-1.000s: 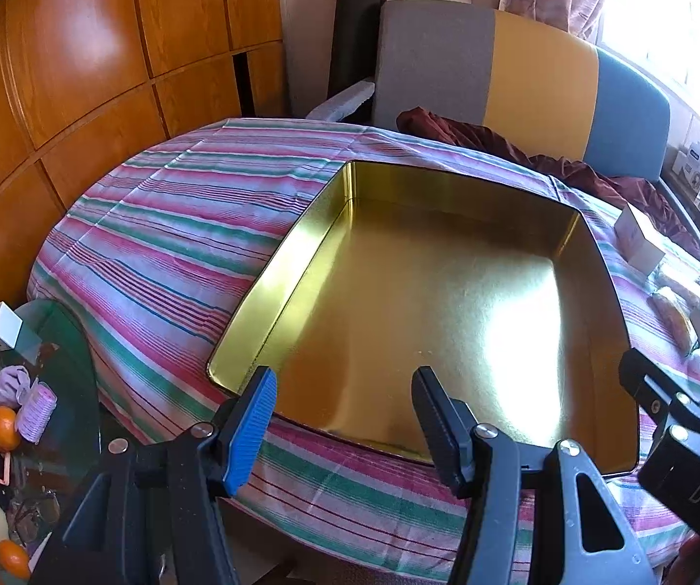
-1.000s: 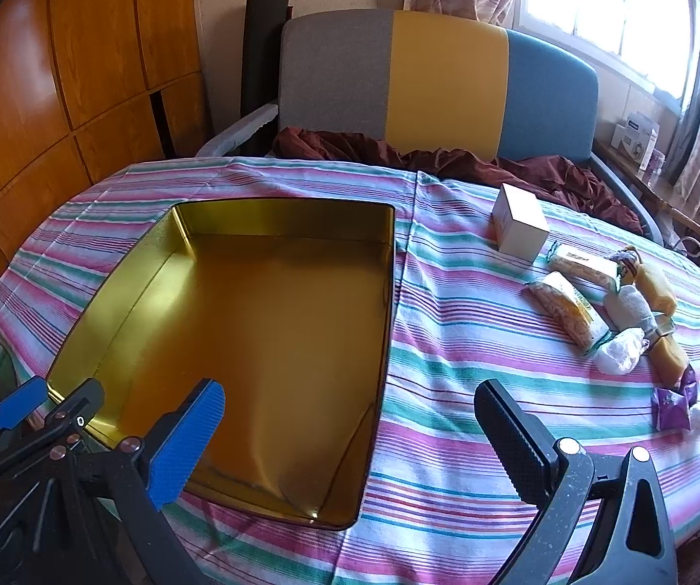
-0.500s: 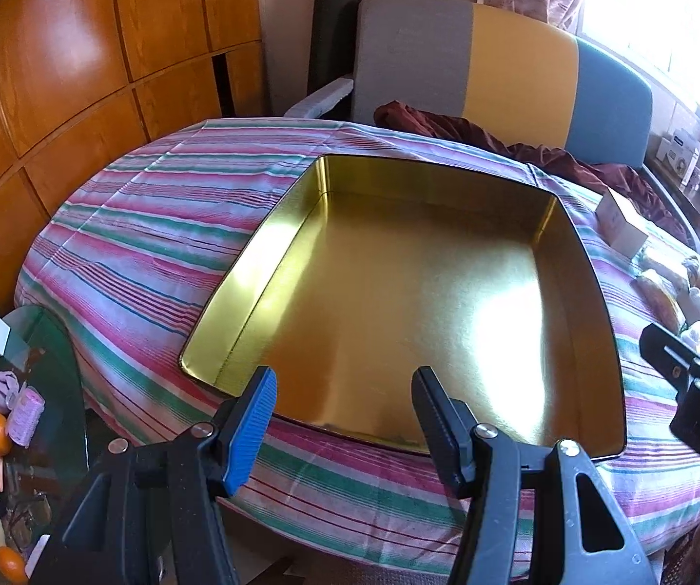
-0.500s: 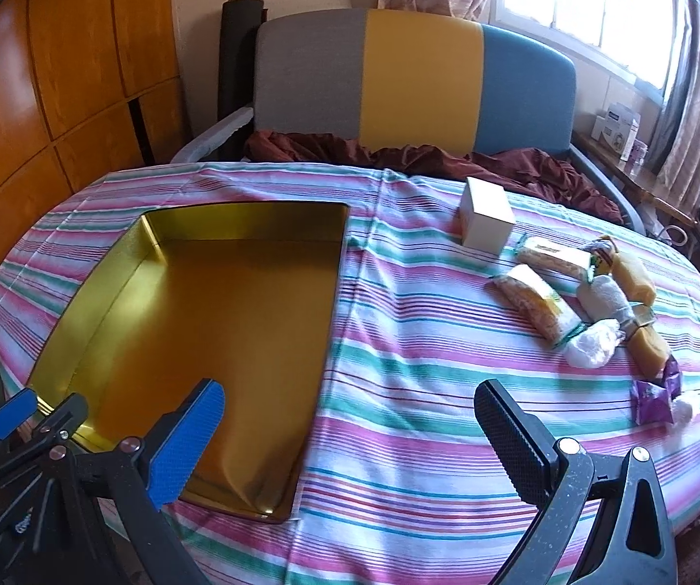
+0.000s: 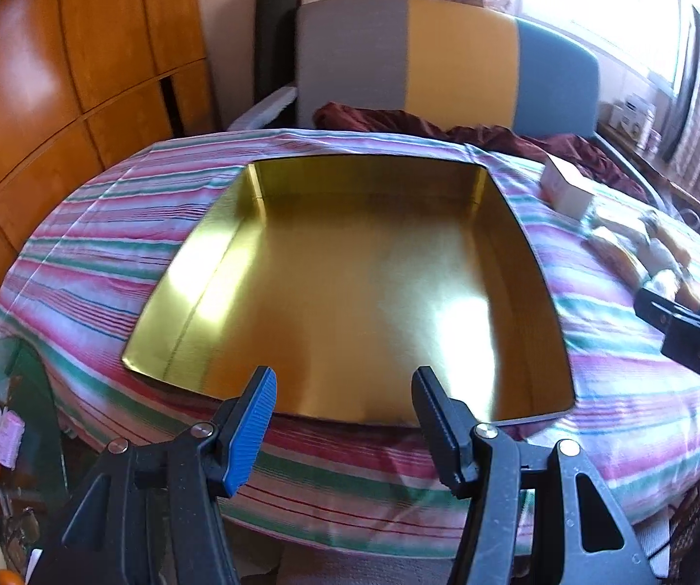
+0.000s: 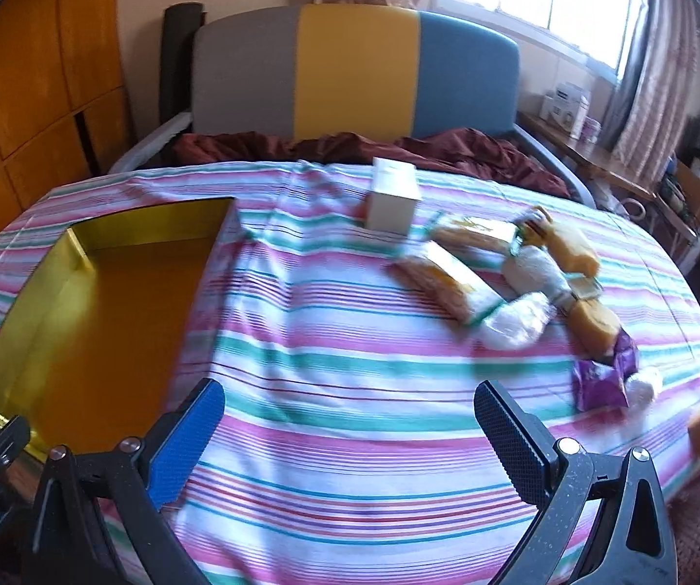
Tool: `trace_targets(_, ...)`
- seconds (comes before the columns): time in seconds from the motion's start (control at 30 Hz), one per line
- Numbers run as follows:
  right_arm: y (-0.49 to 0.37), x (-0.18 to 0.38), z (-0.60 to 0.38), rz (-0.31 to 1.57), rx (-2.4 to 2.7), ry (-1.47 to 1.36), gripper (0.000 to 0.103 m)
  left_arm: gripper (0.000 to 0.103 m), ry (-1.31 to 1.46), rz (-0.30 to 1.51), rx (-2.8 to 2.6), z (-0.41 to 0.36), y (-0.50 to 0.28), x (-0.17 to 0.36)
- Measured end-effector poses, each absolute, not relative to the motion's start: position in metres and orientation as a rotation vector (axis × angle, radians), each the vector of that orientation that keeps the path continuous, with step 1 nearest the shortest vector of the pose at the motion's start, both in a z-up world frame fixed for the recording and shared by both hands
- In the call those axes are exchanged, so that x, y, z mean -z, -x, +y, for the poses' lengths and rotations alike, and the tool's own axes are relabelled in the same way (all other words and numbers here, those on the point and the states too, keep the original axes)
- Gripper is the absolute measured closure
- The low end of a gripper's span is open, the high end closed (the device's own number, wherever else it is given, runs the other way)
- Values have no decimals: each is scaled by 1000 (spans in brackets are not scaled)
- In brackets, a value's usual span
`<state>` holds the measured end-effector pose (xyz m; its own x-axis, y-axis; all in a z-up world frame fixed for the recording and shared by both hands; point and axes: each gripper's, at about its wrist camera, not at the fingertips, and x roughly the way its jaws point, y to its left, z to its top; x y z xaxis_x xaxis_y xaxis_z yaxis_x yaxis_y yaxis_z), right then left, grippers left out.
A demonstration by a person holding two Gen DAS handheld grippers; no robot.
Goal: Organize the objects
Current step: 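Move both tools from the gold tray toward the cluster of items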
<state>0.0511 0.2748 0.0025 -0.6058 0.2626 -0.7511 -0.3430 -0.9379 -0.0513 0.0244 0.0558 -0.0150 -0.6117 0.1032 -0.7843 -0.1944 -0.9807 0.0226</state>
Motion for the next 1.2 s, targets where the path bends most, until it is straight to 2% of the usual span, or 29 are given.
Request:
trace_targets(0.57, -81, 47, 383, 292, -2448, 1088, 2, 45, 1241, 276, -2541, 116, -46, 16)
trace_targets(0.73, -61, 44, 397, 190, -2471, 1012, 2, 45, 1237, 291, -2558, 128, -49, 10)
trace_targets(1.03, -18, 65, 439, 243, -2449, 1086, 17, 45, 1251, 337, -2556, 145, -49, 6)
trace_targets(1.13, -12, 73, 449, 327, -2464, 1131, 26, 45, 1258, 338, -2546, 150, -49, 7)
trace_targets(1.17, -11, 76, 451, 337, -2462, 1143, 33, 45, 1261, 342, -2540, 152, -48, 8)
trace_targets(1.2, -10, 78, 452, 347, -2463, 1153, 34, 45, 1263, 347, -2537, 154, -49, 8)
